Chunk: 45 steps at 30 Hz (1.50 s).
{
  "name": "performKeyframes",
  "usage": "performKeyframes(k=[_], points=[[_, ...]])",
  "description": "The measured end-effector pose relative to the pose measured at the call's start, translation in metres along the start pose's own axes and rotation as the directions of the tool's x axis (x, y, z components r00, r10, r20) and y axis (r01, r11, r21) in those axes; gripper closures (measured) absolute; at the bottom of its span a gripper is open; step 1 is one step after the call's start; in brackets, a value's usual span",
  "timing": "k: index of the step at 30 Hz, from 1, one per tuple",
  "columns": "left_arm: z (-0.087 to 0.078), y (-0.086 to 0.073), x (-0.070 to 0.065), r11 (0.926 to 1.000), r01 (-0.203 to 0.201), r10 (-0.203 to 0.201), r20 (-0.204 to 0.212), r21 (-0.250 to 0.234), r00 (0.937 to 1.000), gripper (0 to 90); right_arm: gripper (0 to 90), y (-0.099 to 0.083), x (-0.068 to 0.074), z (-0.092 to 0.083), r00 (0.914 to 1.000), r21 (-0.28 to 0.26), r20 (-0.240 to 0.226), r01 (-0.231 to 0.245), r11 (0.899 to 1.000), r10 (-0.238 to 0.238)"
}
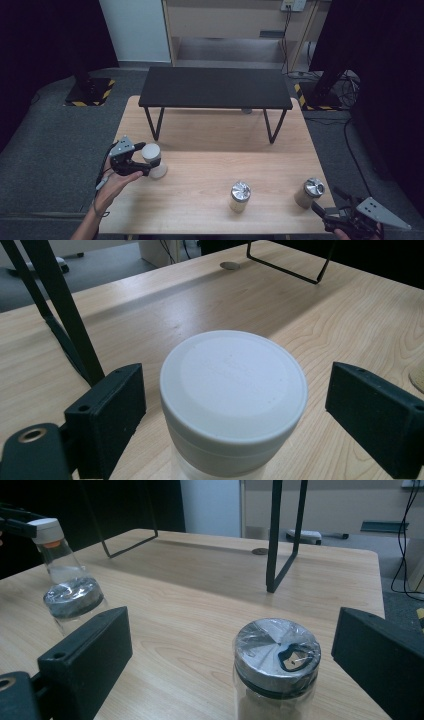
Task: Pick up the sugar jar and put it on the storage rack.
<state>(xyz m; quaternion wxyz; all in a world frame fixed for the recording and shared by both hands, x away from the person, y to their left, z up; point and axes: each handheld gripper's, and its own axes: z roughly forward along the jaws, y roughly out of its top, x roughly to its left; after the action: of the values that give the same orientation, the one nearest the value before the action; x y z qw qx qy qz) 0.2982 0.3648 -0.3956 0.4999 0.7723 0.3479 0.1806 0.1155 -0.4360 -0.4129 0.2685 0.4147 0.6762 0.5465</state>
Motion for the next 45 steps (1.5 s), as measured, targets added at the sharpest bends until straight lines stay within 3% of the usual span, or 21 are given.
performKeyframes(k=[11,16,20,34,45], points=[[0.007,-0.007,0.0,1.0,0.002,-0.002,-0.003,-0.007,1.0,15.5,3.4,0.0,0.0,0.0,1.0,0.002,-0.001,-0.001,1.0,0.001],[0.007,-0.01,0.001,0.9998,0.006,-0.006,0.003,-0.021,1.0,22.4,3.5,0.001,0.0,0.001,1.0,0.006,-0.001,0.001,1.0,-0.001],[0.007,-0.011,-0.003,0.9997,-0.005,0.004,-0.018,-0.026,0.9998,31.5,3.5,0.001,0.001,0.001,1.0,0.004,-0.001,0.0,1.0,0.0],[0.006,-0.008,-0.003,0.9998,-0.004,0.004,-0.02,-0.017,0.9998,32.0,3.5,0.001,0.001,0.001,1.0,0.005,0.0,0.002,1.0,-0.002],[0.005,0.009,0.0,0.9997,-0.022,0.022,0.041,0.002,0.9989,32.0,3.9,0.001,0.001,0.002,1.0,0.008,-0.003,0.004,1.0,-0.004]])
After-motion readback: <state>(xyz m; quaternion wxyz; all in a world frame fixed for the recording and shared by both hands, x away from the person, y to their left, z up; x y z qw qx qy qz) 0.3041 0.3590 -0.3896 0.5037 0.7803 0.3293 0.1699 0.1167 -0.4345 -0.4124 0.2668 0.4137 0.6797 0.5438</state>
